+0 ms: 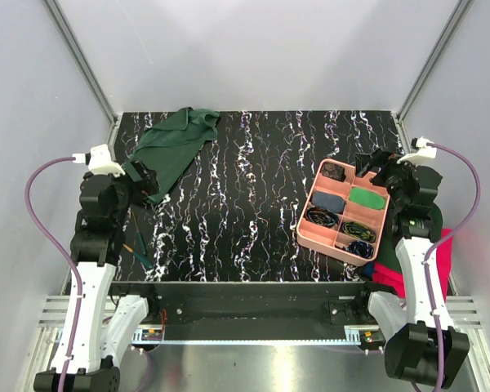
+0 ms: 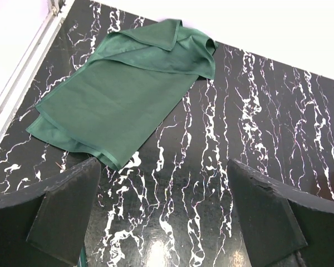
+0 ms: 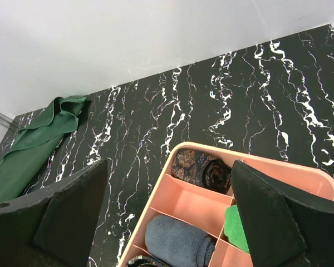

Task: Fold the napkin, place the utensils inside, and roll it up
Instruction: Move the napkin to the centre of the board

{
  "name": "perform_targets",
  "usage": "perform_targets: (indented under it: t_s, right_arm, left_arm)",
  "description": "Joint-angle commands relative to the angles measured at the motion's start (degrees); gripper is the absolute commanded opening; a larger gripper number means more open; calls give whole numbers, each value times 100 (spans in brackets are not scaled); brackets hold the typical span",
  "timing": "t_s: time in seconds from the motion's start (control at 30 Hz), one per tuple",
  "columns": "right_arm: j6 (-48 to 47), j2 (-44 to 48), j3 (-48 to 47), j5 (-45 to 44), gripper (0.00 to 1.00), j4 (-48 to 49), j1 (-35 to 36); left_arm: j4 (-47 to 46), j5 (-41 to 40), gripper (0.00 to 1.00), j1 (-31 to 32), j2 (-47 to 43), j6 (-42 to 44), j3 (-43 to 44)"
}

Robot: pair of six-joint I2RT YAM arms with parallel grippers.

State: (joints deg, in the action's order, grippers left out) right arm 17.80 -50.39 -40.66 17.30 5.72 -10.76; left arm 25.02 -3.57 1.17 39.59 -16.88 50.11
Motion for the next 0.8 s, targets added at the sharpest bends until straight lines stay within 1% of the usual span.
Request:
perform_targets:
  t_s: [0.0,0.2,0.3,0.4,0.43,0.5,0.57,0.6,0.67,0.77]
  right_arm:
    - [-66,-32,-47,151,100,105,4]
    - [-84,-67,-29,124,100,105,4]
    - [-49,-102,-56,151,100,88,4]
    - [-5,-242,-73,274,100,79,4]
    - [4,-278,-108,361,100,61,4]
    - [4,-357,-152,475,100,9,4]
    - [-5,-384,-170,494,100,-18,4]
    - [-5,-375,-187,520,100,-18,4]
    - [-14,-375,-196,538,100,-44,4]
    - [-5,-392,-196,608,100,-62,4]
  left_arm:
    - [-120,147,99,-11,75,10,-10]
    - [-93,59,99,-11,224,-113,-97]
    - [-14,146,99,-11,364,-367,-133]
    - [39,-47,98,-3,558,-912,-343]
    - [-14,-47,98,41,697,-1226,-544]
    - [-319,-169,95,259,1013,-1509,-851]
    - [-558,-362,94,445,1312,-1555,-950]
    - [-646,-450,93,506,1662,-1607,-968]
    - [-787,-679,92,507,1972,-1625,-1029]
    - [-1330,-943,91,481,2595,-1678,-1178]
